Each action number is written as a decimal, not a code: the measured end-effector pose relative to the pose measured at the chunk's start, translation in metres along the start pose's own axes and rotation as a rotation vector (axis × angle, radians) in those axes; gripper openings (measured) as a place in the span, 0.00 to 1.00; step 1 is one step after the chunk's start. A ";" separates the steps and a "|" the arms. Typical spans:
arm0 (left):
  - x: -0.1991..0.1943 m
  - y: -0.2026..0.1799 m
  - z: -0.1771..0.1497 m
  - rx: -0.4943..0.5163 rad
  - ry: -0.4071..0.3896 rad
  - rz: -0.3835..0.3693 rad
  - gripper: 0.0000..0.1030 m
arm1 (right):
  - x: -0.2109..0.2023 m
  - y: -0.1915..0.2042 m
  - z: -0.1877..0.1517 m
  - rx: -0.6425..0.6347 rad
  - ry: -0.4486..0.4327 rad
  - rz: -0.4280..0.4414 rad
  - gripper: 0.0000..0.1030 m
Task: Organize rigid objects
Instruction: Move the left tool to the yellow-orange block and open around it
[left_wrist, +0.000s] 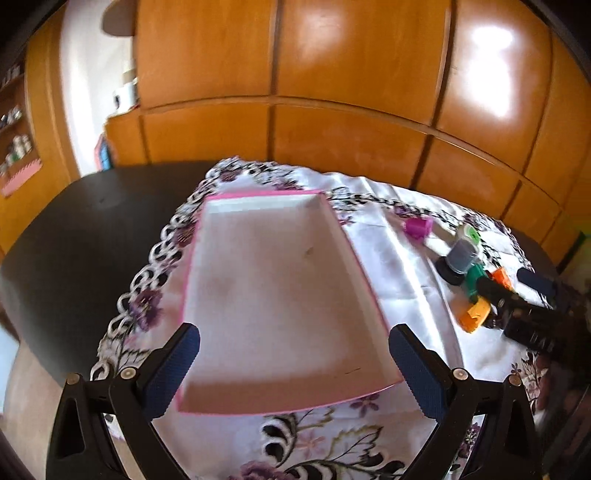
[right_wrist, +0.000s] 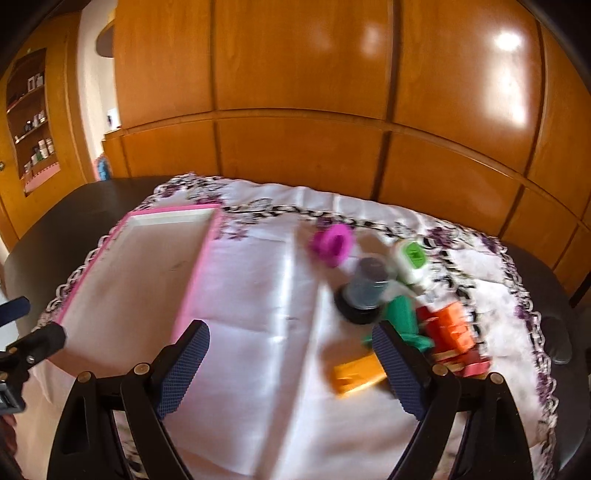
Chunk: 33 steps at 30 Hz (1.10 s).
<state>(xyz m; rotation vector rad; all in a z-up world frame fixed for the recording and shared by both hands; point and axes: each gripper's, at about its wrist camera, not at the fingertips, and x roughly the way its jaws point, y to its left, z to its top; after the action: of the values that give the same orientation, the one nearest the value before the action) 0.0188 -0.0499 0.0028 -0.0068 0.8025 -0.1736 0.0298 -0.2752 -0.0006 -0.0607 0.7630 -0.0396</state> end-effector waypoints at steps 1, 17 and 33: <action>0.001 -0.005 0.002 0.017 -0.003 -0.007 1.00 | 0.000 -0.014 0.003 0.019 0.002 -0.010 0.88; 0.025 -0.110 0.012 0.294 -0.021 -0.168 1.00 | 0.009 -0.187 -0.002 0.472 -0.017 -0.027 0.97; 0.073 -0.173 0.007 0.368 0.121 -0.239 1.00 | 0.002 -0.222 -0.013 0.666 -0.059 0.024 0.97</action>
<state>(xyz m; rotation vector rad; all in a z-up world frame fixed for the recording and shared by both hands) 0.0471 -0.2325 -0.0318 0.2576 0.8792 -0.5506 0.0192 -0.4971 0.0037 0.5778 0.6601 -0.2649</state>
